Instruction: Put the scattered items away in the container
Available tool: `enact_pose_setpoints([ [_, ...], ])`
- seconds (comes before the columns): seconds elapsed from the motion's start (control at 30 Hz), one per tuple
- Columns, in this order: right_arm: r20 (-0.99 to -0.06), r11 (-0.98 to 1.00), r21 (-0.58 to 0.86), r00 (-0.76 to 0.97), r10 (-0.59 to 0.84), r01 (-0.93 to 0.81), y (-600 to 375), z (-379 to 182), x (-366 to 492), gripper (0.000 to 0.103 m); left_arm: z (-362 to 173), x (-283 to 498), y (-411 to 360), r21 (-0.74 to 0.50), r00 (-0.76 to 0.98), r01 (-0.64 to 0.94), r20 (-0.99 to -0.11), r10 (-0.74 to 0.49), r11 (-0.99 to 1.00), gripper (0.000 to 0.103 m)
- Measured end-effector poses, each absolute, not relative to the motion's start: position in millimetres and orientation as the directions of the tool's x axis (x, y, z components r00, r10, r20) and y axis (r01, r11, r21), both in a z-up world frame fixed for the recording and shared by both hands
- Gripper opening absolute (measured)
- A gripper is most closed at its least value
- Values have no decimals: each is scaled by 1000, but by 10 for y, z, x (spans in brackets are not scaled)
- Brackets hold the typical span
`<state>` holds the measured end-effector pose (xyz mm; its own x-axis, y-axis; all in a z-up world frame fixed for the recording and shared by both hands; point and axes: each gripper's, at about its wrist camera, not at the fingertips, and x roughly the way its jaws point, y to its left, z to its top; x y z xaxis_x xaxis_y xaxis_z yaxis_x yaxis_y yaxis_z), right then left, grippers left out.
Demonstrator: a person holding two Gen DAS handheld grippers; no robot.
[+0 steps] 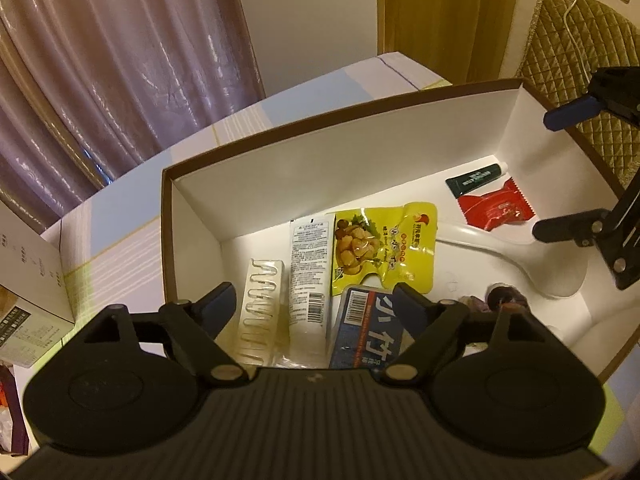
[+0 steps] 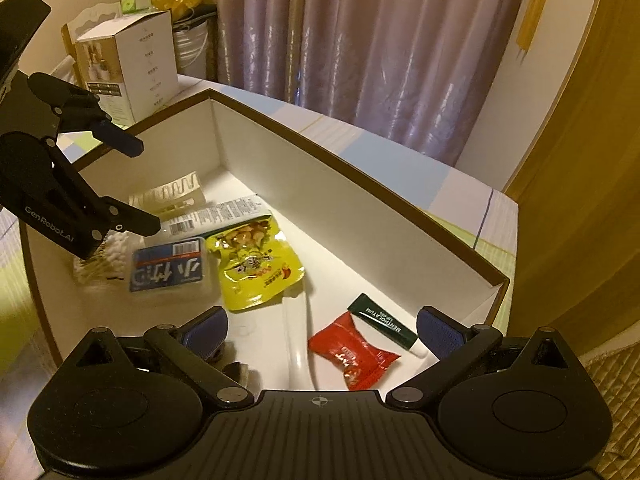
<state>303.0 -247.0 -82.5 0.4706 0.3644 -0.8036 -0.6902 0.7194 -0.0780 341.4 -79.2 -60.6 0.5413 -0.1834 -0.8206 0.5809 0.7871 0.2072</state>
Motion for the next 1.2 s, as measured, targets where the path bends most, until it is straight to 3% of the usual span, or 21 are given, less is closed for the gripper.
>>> enact_pose_setpoints([
  [0.43, -785, 782, -17, 492, 376, -623, -2504, -691, 2749, 103, -440, 3202, -833, 245, 578, 589, -794, -189, 770, 87],
  [0.67, -758, 837, -41, 563, 331, -546, -2519, -562, 2530, 103, -327, 3036, -840, 268, 603, 573, -778, -177, 775, 94],
  [1.2, -704, 896, 74, 613, 359, -438, -2637, -280, 2009, 103, -26, 2586, -760, 277, 656, 530, -733, -181, 802, 99],
])
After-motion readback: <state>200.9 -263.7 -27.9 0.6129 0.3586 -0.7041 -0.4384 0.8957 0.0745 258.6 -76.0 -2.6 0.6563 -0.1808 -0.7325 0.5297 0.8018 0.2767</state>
